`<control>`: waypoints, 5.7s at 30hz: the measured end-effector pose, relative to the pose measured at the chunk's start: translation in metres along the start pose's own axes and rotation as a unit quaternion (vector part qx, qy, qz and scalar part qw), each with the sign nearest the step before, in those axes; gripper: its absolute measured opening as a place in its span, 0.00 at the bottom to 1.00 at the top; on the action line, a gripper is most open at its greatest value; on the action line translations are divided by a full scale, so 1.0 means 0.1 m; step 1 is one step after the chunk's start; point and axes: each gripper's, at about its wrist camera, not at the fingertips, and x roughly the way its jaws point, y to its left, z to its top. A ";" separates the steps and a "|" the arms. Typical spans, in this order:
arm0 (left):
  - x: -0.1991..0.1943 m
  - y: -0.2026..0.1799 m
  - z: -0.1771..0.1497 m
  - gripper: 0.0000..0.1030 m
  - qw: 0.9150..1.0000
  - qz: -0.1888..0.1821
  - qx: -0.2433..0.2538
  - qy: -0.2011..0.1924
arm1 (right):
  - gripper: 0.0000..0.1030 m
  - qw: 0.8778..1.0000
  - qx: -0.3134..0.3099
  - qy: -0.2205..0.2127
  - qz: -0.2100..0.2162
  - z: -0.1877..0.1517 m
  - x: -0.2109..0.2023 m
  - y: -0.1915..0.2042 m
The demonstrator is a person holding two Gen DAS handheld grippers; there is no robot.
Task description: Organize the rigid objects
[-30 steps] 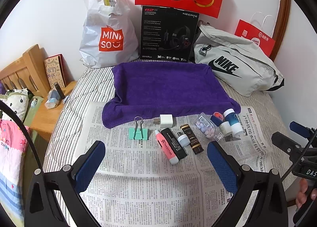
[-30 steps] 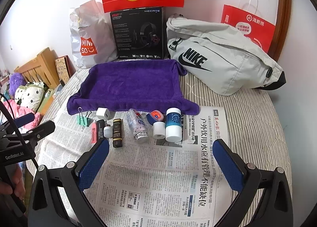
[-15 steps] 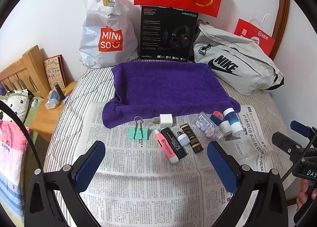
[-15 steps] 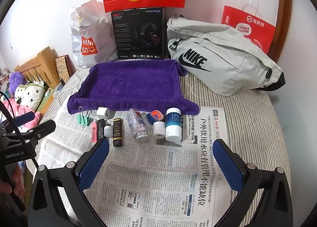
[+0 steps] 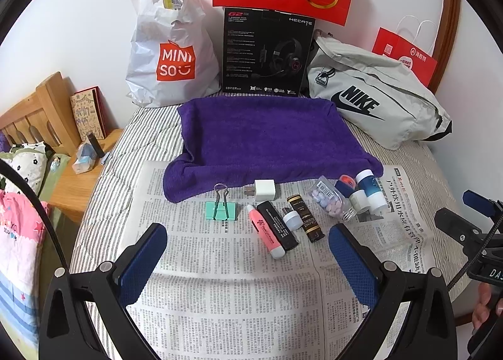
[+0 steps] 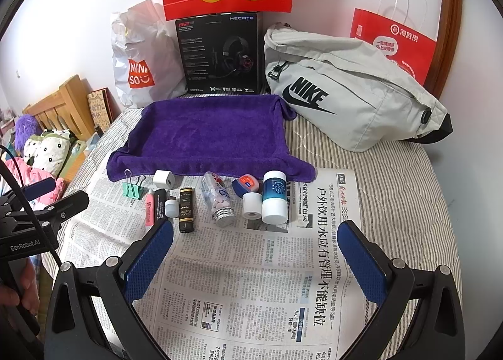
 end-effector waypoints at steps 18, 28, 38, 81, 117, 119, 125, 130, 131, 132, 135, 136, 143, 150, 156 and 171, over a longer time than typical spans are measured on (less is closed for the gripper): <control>0.00 0.00 0.00 1.00 1.000 0.001 0.000 0.002 | 1.00 1.000 0.001 0.002 0.000 0.01 0.01 -0.01; 0.01 0.01 0.01 1.00 1.000 0.002 0.000 0.004 | 1.00 1.000 0.000 0.004 0.000 0.01 0.02 -0.01; 0.06 0.08 -0.03 1.00 1.000 0.009 0.002 0.005 | 1.00 1.000 0.003 0.009 0.001 0.00 0.08 -0.04; 1.61 0.48 0.03 0.84 0.997 -0.002 0.012 0.075 | 1.00 0.993 0.025 0.109 -0.028 -0.10 1.05 -0.39; 1.55 0.40 -0.01 0.38 0.997 -0.018 0.046 0.067 | 0.69 0.993 0.005 0.117 0.005 0.23 1.87 -0.48; 1.55 0.39 -0.01 0.38 0.997 -0.018 0.046 0.067 | 0.68 0.993 0.009 0.119 0.014 0.21 1.90 -0.49; 1.55 0.39 -0.01 0.38 0.997 -0.019 0.045 0.066 | 0.56 0.993 0.008 0.114 0.022 0.18 1.95 -0.50; 1.55 0.39 -0.01 0.38 0.997 -0.019 0.046 0.067 | 0.51 0.994 0.002 0.103 0.033 0.17 1.94 -0.51; 1.56 0.39 -0.01 0.38 0.997 -0.019 0.046 0.067 | 0.44 0.994 0.002 0.102 0.035 0.16 1.94 -0.51; 1.55 0.39 -0.01 0.38 0.997 -0.019 0.046 0.067 | 0.35 0.994 0.002 0.100 0.038 0.17 1.93 -0.52; 1.55 0.39 0.00 0.38 0.996 -0.023 0.045 0.067 | 0.35 0.993 0.009 0.105 0.051 0.17 1.91 -0.54; 1.54 0.40 0.00 0.38 0.996 -0.025 0.045 0.068 | 0.35 0.993 0.006 0.104 0.052 0.17 1.90 -0.54; 1.51 0.48 0.02 0.38 0.996 -0.044 0.026 0.074 | 0.35 0.992 0.013 0.104 0.065 0.12 1.83 -0.59; 1.45 0.52 0.02 0.38 0.996 -0.048 0.022 0.072 | 0.35 0.992 0.016 0.098 0.075 0.10 1.71 -0.64; 1.34 0.53 0.06 0.38 0.997 -0.048 0.020 0.065 | 0.35 0.993 0.015 0.091 0.080 0.10 1.64 -0.65; 1.09 0.54 0.49 0.38 0.997 -0.074 0.023 0.029 | 0.35 0.994 -0.019 0.061 0.093 0.46 1.53 -0.49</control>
